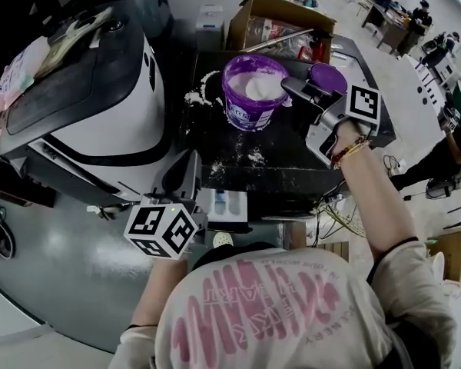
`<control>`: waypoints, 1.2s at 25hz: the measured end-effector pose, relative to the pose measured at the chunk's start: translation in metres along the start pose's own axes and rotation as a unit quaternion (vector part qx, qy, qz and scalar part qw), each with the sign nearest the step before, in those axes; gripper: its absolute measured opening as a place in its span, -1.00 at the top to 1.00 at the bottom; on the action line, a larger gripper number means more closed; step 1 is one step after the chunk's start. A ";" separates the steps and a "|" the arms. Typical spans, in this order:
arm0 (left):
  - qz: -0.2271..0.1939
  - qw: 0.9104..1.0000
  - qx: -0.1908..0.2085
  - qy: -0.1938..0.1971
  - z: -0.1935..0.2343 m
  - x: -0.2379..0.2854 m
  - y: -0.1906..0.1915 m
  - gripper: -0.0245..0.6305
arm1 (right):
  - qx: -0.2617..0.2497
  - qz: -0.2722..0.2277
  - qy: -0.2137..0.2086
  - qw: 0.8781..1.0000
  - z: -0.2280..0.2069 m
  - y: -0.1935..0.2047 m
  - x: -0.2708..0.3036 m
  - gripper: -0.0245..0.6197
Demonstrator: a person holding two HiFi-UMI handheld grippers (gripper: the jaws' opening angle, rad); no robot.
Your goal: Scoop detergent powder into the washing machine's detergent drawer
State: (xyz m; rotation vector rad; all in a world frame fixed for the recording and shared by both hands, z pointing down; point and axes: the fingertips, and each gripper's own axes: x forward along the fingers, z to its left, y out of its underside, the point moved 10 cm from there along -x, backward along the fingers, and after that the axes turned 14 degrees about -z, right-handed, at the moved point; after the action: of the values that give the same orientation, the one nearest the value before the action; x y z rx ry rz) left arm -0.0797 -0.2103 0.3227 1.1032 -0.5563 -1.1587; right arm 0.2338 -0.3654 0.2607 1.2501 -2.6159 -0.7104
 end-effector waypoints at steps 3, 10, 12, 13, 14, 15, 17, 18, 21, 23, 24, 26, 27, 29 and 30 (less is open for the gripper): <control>-0.003 1.000 0.002 -0.003 -0.012 -0.016 0.000 0.92 | 0.020 -0.005 -0.011 1.000 0.005 0.013 -0.019 0.91; 0.003 1.000 -0.002 0.007 -0.048 -0.058 0.011 0.92 | 0.059 0.000 -0.013 0.998 0.007 0.057 -0.076 0.91; 0.010 1.000 -0.003 0.012 -0.060 -0.074 0.016 0.92 | 0.071 0.001 -0.006 0.997 0.006 0.074 -0.097 0.91; 0.014 1.000 0.001 0.014 -0.066 -0.083 0.019 0.92 | 0.074 0.003 -0.001 0.997 0.005 0.082 -0.108 0.90; 0.018 1.000 0.007 0.015 -0.071 -0.091 0.021 0.92 | 0.078 0.004 0.003 0.997 0.004 0.090 -0.118 0.91; 0.022 1.000 0.012 0.016 -0.076 -0.100 0.025 0.92 | 0.081 0.005 0.007 0.997 0.002 0.098 -0.129 0.91; 0.029 0.999 0.009 0.017 -0.083 -0.118 0.031 0.92 | 0.089 0.007 0.015 0.996 -0.003 0.112 -0.147 0.90; 0.032 0.999 0.001 0.016 -0.085 -0.127 0.034 0.92 | 0.092 0.009 0.018 0.996 -0.006 0.119 -0.154 0.91; 0.044 0.999 -0.015 0.002 -0.085 -0.155 0.038 0.92 | 0.095 0.021 0.026 0.995 -0.012 0.137 -0.173 0.90; 0.057 0.998 -0.022 -0.011 -0.085 -0.173 0.040 0.92 | 0.104 0.024 0.033 0.994 -0.017 0.149 -0.186 0.90; 0.060 0.998 -0.027 -0.016 -0.084 -0.179 0.040 0.92 | 0.109 0.023 0.038 0.993 -0.019 0.154 -0.191 0.90; 0.061 0.997 -0.036 -0.025 -0.082 -0.190 0.039 0.92 | 0.121 0.022 0.045 0.991 -0.021 0.162 -0.197 0.90; 0.062 0.997 -0.038 -0.028 -0.081 -0.195 0.037 0.92 | 0.129 0.019 0.050 0.990 -0.023 0.167 -0.199 0.90; 0.068 0.997 -0.035 -0.028 -0.077 -0.202 0.033 0.92 | 0.143 0.012 0.061 0.988 -0.027 0.176 -0.202 0.90; 0.072 0.997 -0.033 -0.025 -0.074 -0.204 0.031 0.92 | 0.146 0.008 0.065 0.987 -0.028 0.179 -0.202 0.91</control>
State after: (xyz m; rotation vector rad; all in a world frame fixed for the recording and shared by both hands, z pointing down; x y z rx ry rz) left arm -0.0776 0.0066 0.3561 0.9648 -0.6226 -1.0743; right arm 0.2484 -0.1235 0.3831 1.2968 -2.6860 -0.2385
